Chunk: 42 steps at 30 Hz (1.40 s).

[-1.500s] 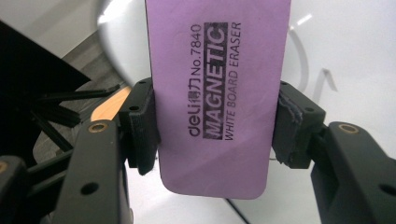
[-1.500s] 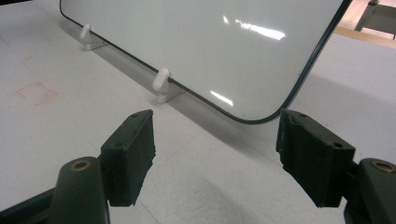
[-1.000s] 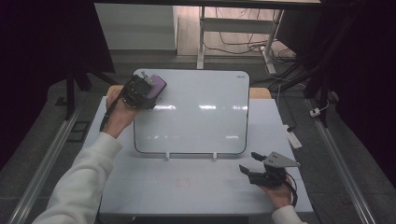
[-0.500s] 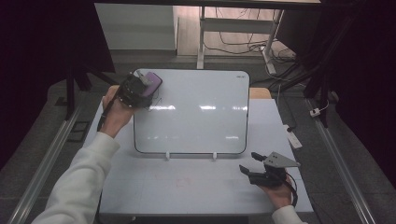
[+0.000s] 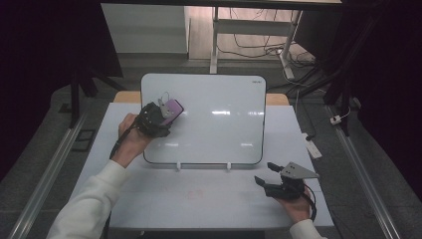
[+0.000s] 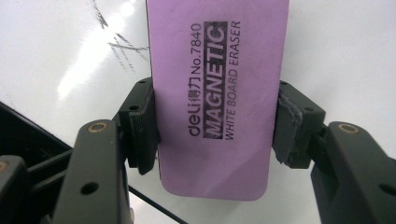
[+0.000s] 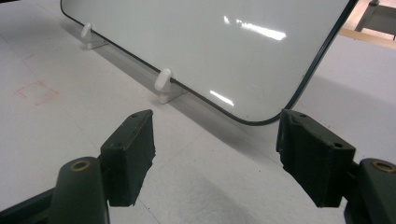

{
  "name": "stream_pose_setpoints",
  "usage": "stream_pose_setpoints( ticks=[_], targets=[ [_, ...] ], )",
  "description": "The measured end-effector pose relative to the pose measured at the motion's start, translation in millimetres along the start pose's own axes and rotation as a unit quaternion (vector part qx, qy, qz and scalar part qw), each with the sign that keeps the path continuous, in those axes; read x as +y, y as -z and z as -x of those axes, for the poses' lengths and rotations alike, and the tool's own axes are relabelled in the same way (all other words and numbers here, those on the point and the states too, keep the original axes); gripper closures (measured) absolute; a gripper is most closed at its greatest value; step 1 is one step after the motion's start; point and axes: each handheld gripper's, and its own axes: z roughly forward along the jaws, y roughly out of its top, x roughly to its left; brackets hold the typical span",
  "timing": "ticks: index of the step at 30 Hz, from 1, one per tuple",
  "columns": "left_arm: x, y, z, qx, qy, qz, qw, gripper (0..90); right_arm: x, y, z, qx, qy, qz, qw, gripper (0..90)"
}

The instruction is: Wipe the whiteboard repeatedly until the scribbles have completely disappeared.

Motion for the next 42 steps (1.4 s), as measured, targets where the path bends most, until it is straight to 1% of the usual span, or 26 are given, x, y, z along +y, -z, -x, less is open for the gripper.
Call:
stream_pose_setpoints(
  ticks=[1, 3, 5, 6, 8, 10, 12, 13, 15, 18, 20, 23, 26, 28, 29, 30, 31, 32, 33, 34, 36, 37, 38, 39, 41, 42],
  targets=[
    [0.7, 0.6, -3.3, -0.003, 0.003, -0.001, 1.0, 40.9, 0.0, 0.0, 0.0, 0.0, 0.001, 0.0, 1.0, 27.1],
    [3.0, 2.1, -11.5, 0.012, 0.011, 0.001, 0.9999, 40.8, 0.1, 0.1, 0.1, 0.0, 0.001, 0.0, 1.0, 27.1],
    [6.6, 4.5, -26.3, 0.023, 0.031, 0.005, 0.9992, 40.8, 0.0, 0.5, 0.2, -0.001, 0.0, 0.0, 1.0, 27.1],
    [8.0, 5.4, -31.7, 0.029, 0.036, 0.006, 0.9989, 40.8, -0.1, 0.7, 0.5, -0.002, -0.001, 0.0, 1.0, 27.1],
    [10.8, 8.1, -45.5, 0.036, 0.056, 0.011, 0.9977, 40.8, -0.3, 0.7, 0.8, -0.002, -0.002, 0.0, 1.0, 27.1],
    [12.2, 10.1, -55.5, 0.037, 0.074, 0.016, 0.9965, 40.9, -0.6, 0.4, 1.1, -0.002, -0.001, -0.001, 1.0, 27.0],
    [12.3, 10.0, -59.7, 0.028, 0.08, 0.017, 0.9963, 40.8, -0.7, 0.4, 1.1, -0.001, 0.0, -0.001, 1.0, 27.0],
    [12.3, 9.6, -58.6, 0.03, 0.077, 0.016, 0.9964, 40.8, -0.7, 0.5, 1.2, -0.001, 0.0, 0.0, 1.0, 27.0],
    [12.4, 8.6, -53.1, 0.037, 0.066, 0.01, 0.997, 40.8, -0.9, 0.4, 1.7, -0.001, -0.001, 0.0, 1.0, 27.0],
    [10.3, 5.5, -41.1, 0.037, 0.05, 0.006, 0.998, 40.8, -0.9, 0.4, 1.7, -0.001, -0.001, 0.0, 1.0, 27.0],
    [7.4, 4.5, -32.3, 0.032, 0.043, 0.007, 0.9985, 40.8, -0.4, 0.6, 0.8, -0.001, -0.001, 0.0, 1.0, 27.0],
    [-0.6, 2.0, -14.8, 0.012, 0.038, 0.014, 0.9991, 40.8, 0.1, 0.4, 0.2, -0.001, 0.001, 0.001, 1.0, 27.0],
    [-8.5, -0.7, 2.1, 0.011, 0.021, 0.016, 0.9996, 40.8, 0.1, 0.3, 0.5, -0.001, 0.0, 0.001, 1.0, 27.0],
    [-11.4, -0.6, 6.7, 0.011, 0.015, 0.017, 0.9997, 40.8, -0.2, 0.2, 0.7, -0.001, -0.001, 0.0, 1.0, 27.0],
    [-12.1, -0.1, 5.8, 0.009, 0.016, 0.019, 0.9997, 40.8, -0.3, 0.2, 0.8, -0.002, -0.001, 0.0, 1.0, 27.0],
    [-12.6, 0.6, 3.1, 0.004, 0.021, 0.02, 0.9996, 40.8, -0.3, 0.3, 0.9, -0.002, -0.001, -0.001, 1.0, 27.0],
    [-12.8, 1.3, -0.5, 0.005, 0.028, 0.022, 0.9993, 40.8, -0.3, 0.5, 0.9, -0.003, -0.001, 0.0, 1.0, 27.0],
    [-12.9, 2.4, -5.0, 0.012, 0.032, 0.023, 0.9992, 40.8, -0.2, 0.7, 0.9, -0.003, 0.0, 0.0, 1.0, 27.0],
    [-13.1, 3.9, -10.9, 0.017, 0.036, 0.026, 0.9989, 40.8, -0.2, 0.8, 1.0, -0.003, -0.001, 0.0, 1.0, 27.0],
    [-13.5, 5.5, -17.5, 0.02, 0.045, 0.031, 0.9983, 40.8, -0.3, 0.9, 1.4, -0.003, 0.0, 0.0, 1.0, 27.0],
    [-13.7, 7.4, -33.0, 0.026, 0.063, 0.03, 0.9973, 40.8, -0.4, 0.9, 1.7, -0.004, -0.001, 0.0, 1.0, 26.9],
    [-13.7, 7.8, -38.0, 0.023, 0.071, 0.032, 0.9967, 40.8, -0.5, 1.1, 1.8, -0.006, -0.001, 0.0, 1.0, 26.7],
    [-13.5, 8.8, -44.3, 0.015, 0.082, 0.037, 0.9958, 40.8, -0.6, 1.1, 2.0, -0.007, -0.001, 0.0, 1.0, 26.4],
    [-12.0, 10.3, -49.6, 0.018, 0.088, 0.041, 0.9951, 40.8, -0.6, 1.1, 2.3, -0.008, -0.002, 0.0, 1.0, 26.4],
    [-8.4, 12.4, -54.4, 0.034, 0.087, 0.042, 0.9948, 40.8, -1.1, 0.8, 3.3, -0.007, -0.004, 0.0, 1.0, 26.4],
    [-6.0, 13.2, -57.8, 0.032, 0.09, 0.042, 0.9945, 40.8, -1.4, 0.5, 3.5, -0.007, -0.005, -0.001, 1.0, 26.4]
  ],
)
